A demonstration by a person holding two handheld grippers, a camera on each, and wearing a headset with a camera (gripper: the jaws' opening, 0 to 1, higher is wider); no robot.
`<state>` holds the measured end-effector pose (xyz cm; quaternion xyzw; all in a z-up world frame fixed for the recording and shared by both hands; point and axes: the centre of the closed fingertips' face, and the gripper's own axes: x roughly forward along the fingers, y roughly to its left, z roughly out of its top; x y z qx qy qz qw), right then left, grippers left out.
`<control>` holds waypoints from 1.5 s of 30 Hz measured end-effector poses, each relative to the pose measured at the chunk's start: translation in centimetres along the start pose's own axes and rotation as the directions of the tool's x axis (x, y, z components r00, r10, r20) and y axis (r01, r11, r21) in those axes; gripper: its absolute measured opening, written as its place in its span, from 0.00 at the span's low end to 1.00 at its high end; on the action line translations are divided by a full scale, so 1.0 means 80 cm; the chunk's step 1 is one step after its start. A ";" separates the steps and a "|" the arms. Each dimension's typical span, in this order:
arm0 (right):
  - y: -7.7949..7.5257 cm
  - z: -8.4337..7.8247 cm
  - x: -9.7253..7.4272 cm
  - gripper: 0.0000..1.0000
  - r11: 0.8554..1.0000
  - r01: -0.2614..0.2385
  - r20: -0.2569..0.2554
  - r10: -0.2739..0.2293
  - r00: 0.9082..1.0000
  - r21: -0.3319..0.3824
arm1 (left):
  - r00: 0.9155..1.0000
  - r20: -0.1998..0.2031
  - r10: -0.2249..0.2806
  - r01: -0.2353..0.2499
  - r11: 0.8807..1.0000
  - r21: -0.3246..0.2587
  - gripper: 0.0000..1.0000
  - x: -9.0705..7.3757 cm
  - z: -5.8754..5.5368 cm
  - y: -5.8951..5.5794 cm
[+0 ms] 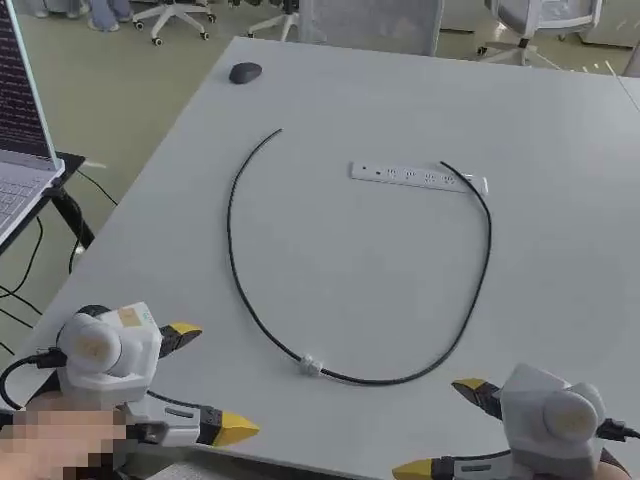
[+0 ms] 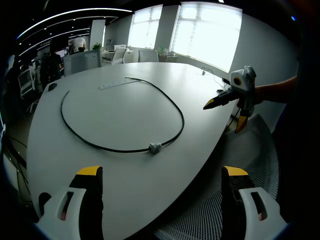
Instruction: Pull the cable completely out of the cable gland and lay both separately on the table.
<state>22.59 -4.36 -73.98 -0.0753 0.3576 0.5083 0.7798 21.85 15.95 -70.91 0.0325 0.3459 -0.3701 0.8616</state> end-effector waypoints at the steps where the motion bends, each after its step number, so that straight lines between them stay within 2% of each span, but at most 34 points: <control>1: 0.000 0.000 0.001 0.93 1.000 -0.001 -0.001 0.001 1.000 0.001 | 1.000 -0.001 0.000 0.000 1.000 0.001 0.99 0.000 0.000 0.000; 9: 0.003 -0.001 0.005 0.93 1.000 -0.005 -0.014 0.005 1.000 0.004 | 1.000 0.000 -0.009 0.009 1.000 0.003 0.99 0.001 0.001 -0.001; 13: 0.005 0.000 0.009 0.93 1.000 -0.015 -0.022 0.015 1.000 -0.012 | 1.000 0.015 -0.005 0.005 1.000 -0.005 0.99 -0.001 0.004 0.000; 16: 0.000 0.001 0.010 0.93 1.000 -0.007 -0.023 0.007 1.000 -0.006 | 1.000 0.010 -0.007 0.007 1.000 -0.003 0.98 -0.001 0.000 -0.003; 24: -0.003 0.018 0.013 0.92 1.000 0.005 -0.002 -0.005 1.000 0.004 | 1.000 0.002 -0.008 0.008 1.000 -0.002 0.98 -0.001 -0.009 -0.004; 27: -0.005 0.025 0.017 0.92 1.000 0.006 0.004 -0.006 1.000 0.010 | 1.000 0.006 -0.010 0.010 1.000 -0.001 0.98 -0.001 -0.008 -0.003; 30: -0.009 0.034 0.021 0.91 1.000 0.007 0.015 -0.007 1.000 0.024 | 1.000 0.019 -0.008 0.008 1.000 0.002 0.99 -0.004 0.000 -0.002; 33: -0.014 0.043 0.025 0.90 0.999 0.010 0.026 -0.011 1.000 0.034 | 1.000 0.019 -0.003 0.003 1.000 -0.015 0.99 -0.003 -0.002 0.002; 36: -0.018 0.049 0.031 0.89 1.000 0.014 0.019 -0.014 1.000 0.024 | 1.000 0.018 -0.004 0.005 1.000 -0.028 0.99 -0.002 -0.007 0.004; 39: -0.020 0.053 0.040 0.88 1.000 0.008 0.005 -0.008 1.000 0.012 | 1.000 -0.002 -0.006 0.006 1.000 -0.027 0.99 0.000 -0.016 0.007; 45: -0.019 0.063 0.055 0.86 1.000 -0.004 -0.018 0.004 1.000 -0.019 | 1.000 -0.003 -0.008 0.008 0.999 -0.033 0.99 0.000 -0.019 0.009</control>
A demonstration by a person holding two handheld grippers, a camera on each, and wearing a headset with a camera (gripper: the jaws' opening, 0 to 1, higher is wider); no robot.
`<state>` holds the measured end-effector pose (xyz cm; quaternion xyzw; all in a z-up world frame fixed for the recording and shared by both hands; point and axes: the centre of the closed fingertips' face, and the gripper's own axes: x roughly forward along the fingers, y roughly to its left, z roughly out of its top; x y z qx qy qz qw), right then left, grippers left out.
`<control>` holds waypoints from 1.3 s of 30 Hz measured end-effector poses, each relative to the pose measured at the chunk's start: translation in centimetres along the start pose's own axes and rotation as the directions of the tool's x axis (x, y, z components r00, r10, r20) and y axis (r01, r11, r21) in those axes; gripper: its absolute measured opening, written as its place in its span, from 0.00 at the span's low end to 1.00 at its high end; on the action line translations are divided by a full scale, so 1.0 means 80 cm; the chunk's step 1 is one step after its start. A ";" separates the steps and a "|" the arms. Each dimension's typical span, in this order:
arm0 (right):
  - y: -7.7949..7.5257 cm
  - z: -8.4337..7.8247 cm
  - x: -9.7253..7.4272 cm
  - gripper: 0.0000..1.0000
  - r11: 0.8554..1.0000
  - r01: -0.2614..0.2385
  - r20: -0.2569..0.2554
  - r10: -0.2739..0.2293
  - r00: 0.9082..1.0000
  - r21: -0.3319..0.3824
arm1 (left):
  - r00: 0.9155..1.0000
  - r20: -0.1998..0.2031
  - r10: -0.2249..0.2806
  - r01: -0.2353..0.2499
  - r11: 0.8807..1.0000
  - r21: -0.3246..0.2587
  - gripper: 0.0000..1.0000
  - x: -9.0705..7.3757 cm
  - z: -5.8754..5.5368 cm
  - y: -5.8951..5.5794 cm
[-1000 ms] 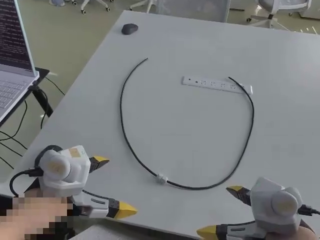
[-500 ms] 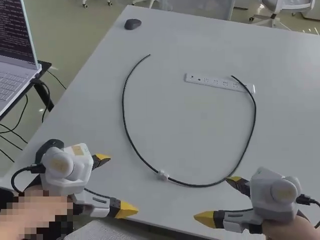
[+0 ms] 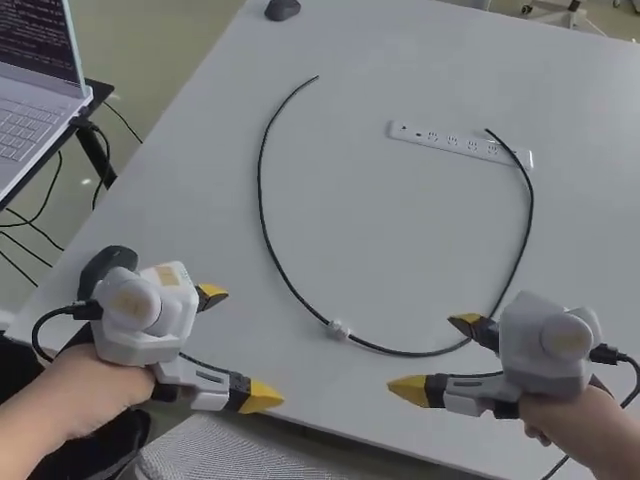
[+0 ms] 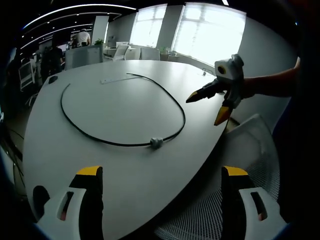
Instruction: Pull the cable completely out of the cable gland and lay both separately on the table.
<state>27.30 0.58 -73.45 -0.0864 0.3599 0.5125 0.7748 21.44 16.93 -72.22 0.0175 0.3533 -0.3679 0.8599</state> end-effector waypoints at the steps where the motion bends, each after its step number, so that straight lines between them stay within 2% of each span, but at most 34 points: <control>1: 0.000 0.001 0.002 0.86 1.000 -0.003 -0.003 0.003 1.000 -0.002 | 1.000 -0.002 -0.005 0.005 1.000 0.004 0.99 0.001 -0.001 -0.001; 5: 0.001 0.004 0.012 0.81 1.000 -0.012 -0.031 0.011 0.999 -0.018 | 1.000 -0.015 -0.006 0.006 1.000 0.013 0.98 0.005 -0.005 0.000; 13: 0.004 0.015 0.035 0.77 0.998 -0.026 -0.074 0.022 0.997 -0.065 | 1.000 -0.027 -0.002 0.002 1.000 0.008 0.97 0.009 -0.009 0.014; 20: 0.004 0.018 0.054 0.68 0.997 -0.040 -0.111 0.032 0.993 -0.073 | 1.000 -0.021 -0.010 0.010 1.000 -0.003 0.97 0.009 -0.007 0.019; 26: 0.001 0.020 0.069 0.65 0.996 -0.049 -0.135 0.038 0.990 -0.081 | 1.000 -0.017 -0.020 0.020 1.000 -0.009 0.96 0.012 -0.006 0.021; 35: -0.003 0.012 0.092 0.60 0.991 -0.068 -0.194 0.045 0.980 -0.113 | 1.000 -0.004 -0.019 0.019 1.000 -0.014 0.96 0.012 -0.004 0.027; 39: -0.002 0.009 0.101 0.56 0.989 -0.077 -0.217 0.048 0.975 -0.123 | 1.000 -0.019 -0.023 0.022 1.000 -0.009 0.96 0.011 -0.009 0.026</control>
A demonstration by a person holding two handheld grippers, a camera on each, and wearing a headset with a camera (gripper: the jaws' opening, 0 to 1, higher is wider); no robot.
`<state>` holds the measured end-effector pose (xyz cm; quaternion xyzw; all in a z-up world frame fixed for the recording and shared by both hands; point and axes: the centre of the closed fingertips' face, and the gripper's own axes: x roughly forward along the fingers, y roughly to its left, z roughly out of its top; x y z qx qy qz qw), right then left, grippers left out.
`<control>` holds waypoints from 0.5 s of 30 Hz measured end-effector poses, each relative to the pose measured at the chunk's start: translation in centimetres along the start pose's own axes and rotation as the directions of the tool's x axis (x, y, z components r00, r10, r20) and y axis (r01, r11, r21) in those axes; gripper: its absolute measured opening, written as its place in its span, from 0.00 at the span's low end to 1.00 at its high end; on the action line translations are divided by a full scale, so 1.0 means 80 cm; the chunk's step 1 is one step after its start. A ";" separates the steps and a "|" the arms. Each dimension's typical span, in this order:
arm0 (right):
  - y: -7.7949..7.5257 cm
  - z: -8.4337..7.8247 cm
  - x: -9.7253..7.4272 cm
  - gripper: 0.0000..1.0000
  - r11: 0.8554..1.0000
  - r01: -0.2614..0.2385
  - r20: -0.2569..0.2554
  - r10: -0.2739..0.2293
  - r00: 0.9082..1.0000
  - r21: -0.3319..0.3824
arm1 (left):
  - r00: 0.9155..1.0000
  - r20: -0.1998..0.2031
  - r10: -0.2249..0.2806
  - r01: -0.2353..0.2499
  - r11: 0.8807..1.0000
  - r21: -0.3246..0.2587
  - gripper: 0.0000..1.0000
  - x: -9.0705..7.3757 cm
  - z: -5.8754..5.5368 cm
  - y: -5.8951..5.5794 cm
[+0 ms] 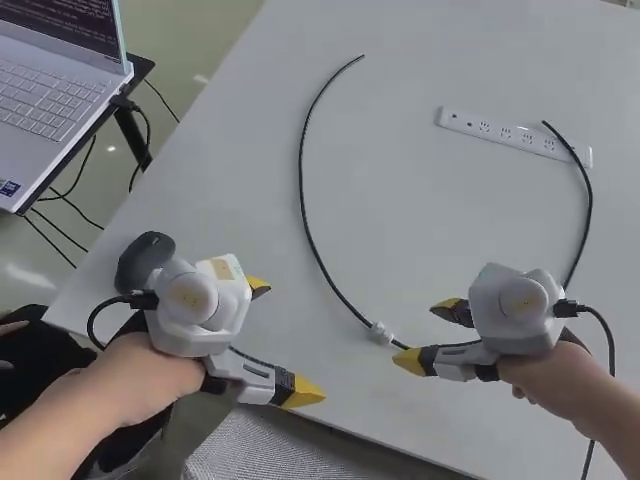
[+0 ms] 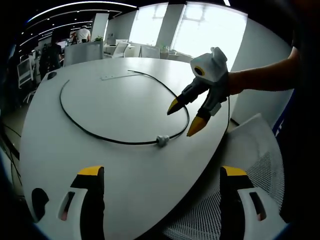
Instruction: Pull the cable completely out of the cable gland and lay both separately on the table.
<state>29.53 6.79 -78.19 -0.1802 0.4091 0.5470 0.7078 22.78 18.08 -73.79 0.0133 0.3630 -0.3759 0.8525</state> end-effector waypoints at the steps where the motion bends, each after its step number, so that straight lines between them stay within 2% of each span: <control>1: 0.000 0.000 0.004 0.55 1.000 -0.004 -0.006 0.004 1.000 -0.003 | 1.000 -0.003 -0.001 0.001 1.000 0.002 0.96 0.000 -0.001 0.000; 10: 0.006 -0.005 0.029 0.45 0.998 -0.041 -0.068 0.038 0.997 -0.045 | 1.000 -0.007 -0.016 0.016 1.000 -0.005 0.95 0.001 -0.006 0.001; 15: 0.004 -0.007 0.037 0.37 0.997 -0.043 -0.084 0.038 0.996 -0.059 | 1.000 -0.003 -0.023 0.023 1.000 -0.003 0.95 0.001 -0.004 0.001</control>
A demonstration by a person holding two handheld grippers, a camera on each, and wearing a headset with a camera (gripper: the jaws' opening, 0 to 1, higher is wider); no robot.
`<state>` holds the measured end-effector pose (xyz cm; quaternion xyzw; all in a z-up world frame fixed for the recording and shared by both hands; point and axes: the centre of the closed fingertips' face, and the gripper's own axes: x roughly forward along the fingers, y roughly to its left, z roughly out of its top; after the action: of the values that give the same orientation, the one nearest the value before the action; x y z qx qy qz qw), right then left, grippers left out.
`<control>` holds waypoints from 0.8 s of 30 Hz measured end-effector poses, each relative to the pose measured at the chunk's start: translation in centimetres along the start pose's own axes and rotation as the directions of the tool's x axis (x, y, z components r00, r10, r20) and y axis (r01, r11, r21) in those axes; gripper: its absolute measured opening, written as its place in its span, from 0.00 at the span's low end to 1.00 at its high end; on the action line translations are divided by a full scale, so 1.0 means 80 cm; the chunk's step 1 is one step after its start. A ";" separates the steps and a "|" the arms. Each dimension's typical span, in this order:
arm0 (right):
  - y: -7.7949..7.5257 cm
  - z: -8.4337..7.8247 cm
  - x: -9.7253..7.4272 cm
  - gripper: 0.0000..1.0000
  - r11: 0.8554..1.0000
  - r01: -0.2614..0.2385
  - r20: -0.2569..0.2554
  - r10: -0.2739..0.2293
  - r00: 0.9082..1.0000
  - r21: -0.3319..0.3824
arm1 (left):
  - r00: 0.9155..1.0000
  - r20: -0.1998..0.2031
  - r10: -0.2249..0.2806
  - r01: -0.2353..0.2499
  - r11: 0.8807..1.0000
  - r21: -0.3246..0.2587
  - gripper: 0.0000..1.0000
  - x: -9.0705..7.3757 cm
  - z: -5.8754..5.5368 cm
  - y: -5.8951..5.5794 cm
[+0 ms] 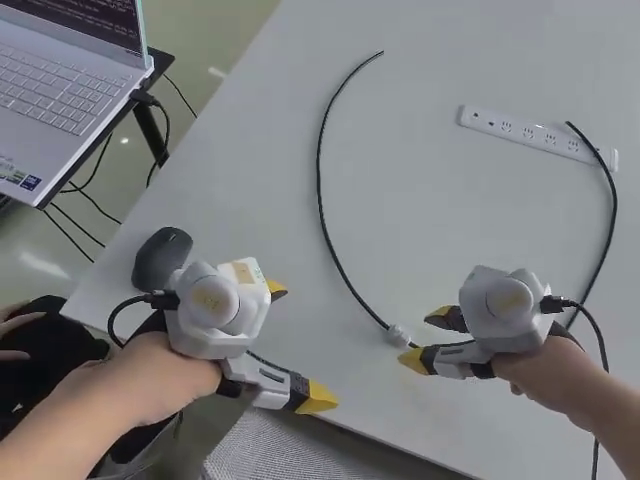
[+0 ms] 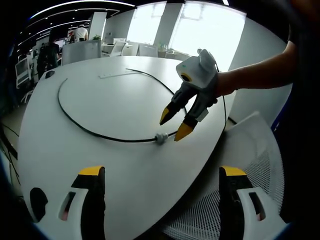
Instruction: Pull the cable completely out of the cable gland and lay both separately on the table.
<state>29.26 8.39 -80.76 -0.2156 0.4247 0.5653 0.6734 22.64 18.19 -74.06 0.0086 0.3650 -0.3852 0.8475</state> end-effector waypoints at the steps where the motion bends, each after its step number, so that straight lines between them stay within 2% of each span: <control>1: -0.001 0.000 0.002 0.36 1.000 0.002 -0.003 -0.002 1.000 -0.002 | 1.000 0.003 0.005 -0.005 1.000 -0.002 0.95 -0.001 0.001 0.002; 9: 0.001 -0.002 0.013 0.28 1.000 -0.001 -0.019 0.000 1.000 -0.014 | 0.999 0.018 0.030 -0.029 0.999 -0.022 0.96 -0.009 0.000 0.018; 13: 0.002 -0.001 0.017 0.25 1.000 0.002 -0.026 -0.002 1.000 -0.017 | 0.999 0.032 0.031 -0.029 0.999 -0.045 0.95 -0.012 0.000 0.020; 16: 0.001 -0.002 0.020 0.19 1.000 0.011 -0.039 -0.011 0.999 -0.013 | 0.999 0.020 0.027 -0.026 0.999 -0.040 0.94 -0.012 -0.005 0.019; 24: -0.001 -0.002 0.024 0.12 0.999 0.024 -0.054 -0.026 0.998 -0.029 | 0.999 0.008 0.032 -0.032 0.999 -0.041 0.93 -0.013 -0.011 0.023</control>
<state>29.30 9.34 -82.43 -0.2460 0.4322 0.5567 0.6655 22.87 20.42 -74.55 -0.0046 0.3689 -0.3639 0.8552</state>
